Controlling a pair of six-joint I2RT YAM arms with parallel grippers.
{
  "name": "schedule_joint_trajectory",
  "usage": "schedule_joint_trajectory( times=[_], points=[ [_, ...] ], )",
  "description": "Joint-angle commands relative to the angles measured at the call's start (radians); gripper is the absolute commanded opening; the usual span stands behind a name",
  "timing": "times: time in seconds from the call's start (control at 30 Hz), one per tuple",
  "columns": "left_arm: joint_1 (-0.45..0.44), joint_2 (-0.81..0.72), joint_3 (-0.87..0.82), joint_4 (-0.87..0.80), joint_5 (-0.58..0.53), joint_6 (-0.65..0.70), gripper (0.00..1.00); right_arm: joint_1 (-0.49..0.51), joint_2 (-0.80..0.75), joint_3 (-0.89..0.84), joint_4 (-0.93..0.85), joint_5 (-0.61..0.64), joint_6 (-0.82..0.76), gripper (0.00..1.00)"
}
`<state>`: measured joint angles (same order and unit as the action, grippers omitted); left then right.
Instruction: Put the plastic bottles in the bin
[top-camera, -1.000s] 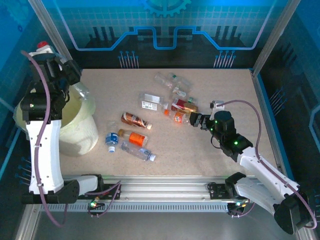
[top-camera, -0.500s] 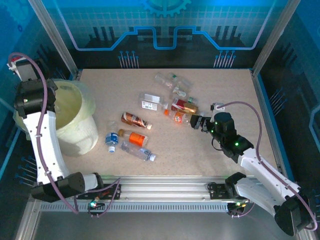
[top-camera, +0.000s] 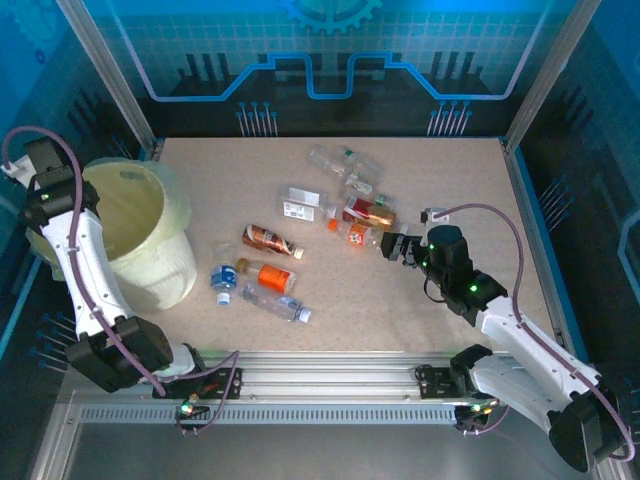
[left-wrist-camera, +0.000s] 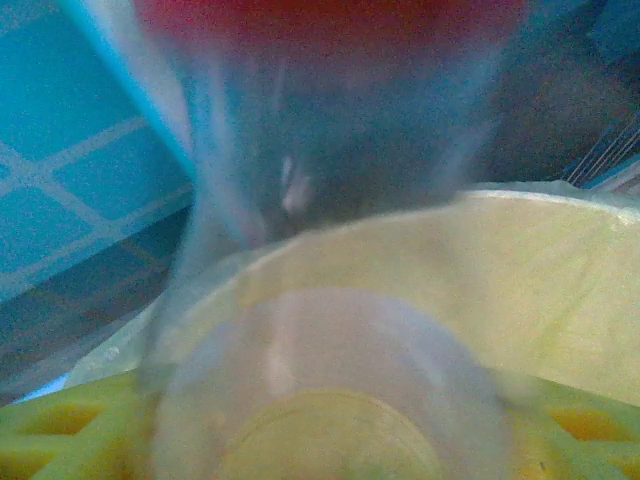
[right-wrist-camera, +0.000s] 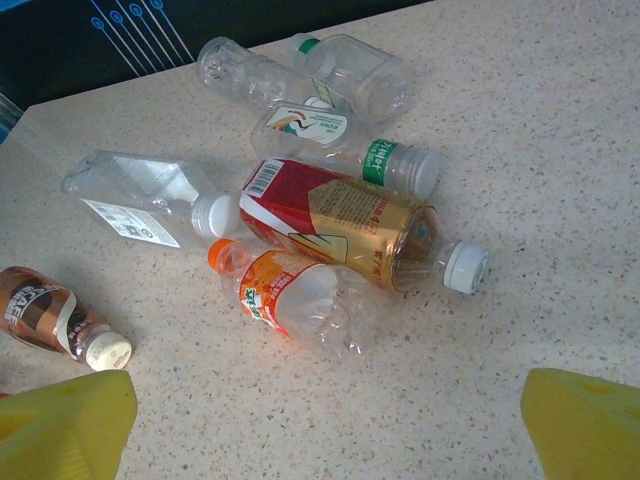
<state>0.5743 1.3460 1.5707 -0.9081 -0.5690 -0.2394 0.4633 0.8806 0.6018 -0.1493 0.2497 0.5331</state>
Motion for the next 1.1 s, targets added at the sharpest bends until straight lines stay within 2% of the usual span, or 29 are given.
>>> schedule_joint_trajectory(
  times=[0.0,0.13,0.27,0.43,0.6,0.7,0.87,1.07],
  points=[
    [0.009,0.004,-0.009,0.01,-0.055,-0.05,0.76,-0.012,-0.017,-0.012,-0.014,-0.011,0.026,1.0],
    [0.009,-0.012,-0.008,0.015,-0.032,-0.052,0.77,-0.013,-0.024,-0.01,-0.029,-0.01,0.019,1.0],
    [0.001,-0.028,0.038,-0.024,0.041,-0.067,0.8,-0.013,-0.043,-0.014,-0.049,0.0,0.02,1.0],
    [-0.093,-0.08,0.1,-0.056,0.057,-0.069,0.83,-0.013,-0.064,-0.036,-0.048,0.002,0.037,1.0],
    [-0.316,-0.152,0.152,-0.057,0.034,-0.092,0.84,-0.013,-0.084,-0.041,-0.055,-0.003,0.032,1.0],
    [-0.456,-0.175,0.157,-0.082,0.041,-0.168,0.84,-0.014,-0.099,-0.055,-0.053,-0.001,0.033,1.0],
    [-0.705,-0.2,0.062,-0.085,0.04,-0.279,0.85,-0.014,-0.114,-0.071,-0.051,0.002,0.033,1.0],
    [-0.987,-0.126,-0.022,-0.173,0.015,-0.371,0.9,-0.015,-0.115,-0.074,-0.053,0.019,0.033,1.0]
  ],
)
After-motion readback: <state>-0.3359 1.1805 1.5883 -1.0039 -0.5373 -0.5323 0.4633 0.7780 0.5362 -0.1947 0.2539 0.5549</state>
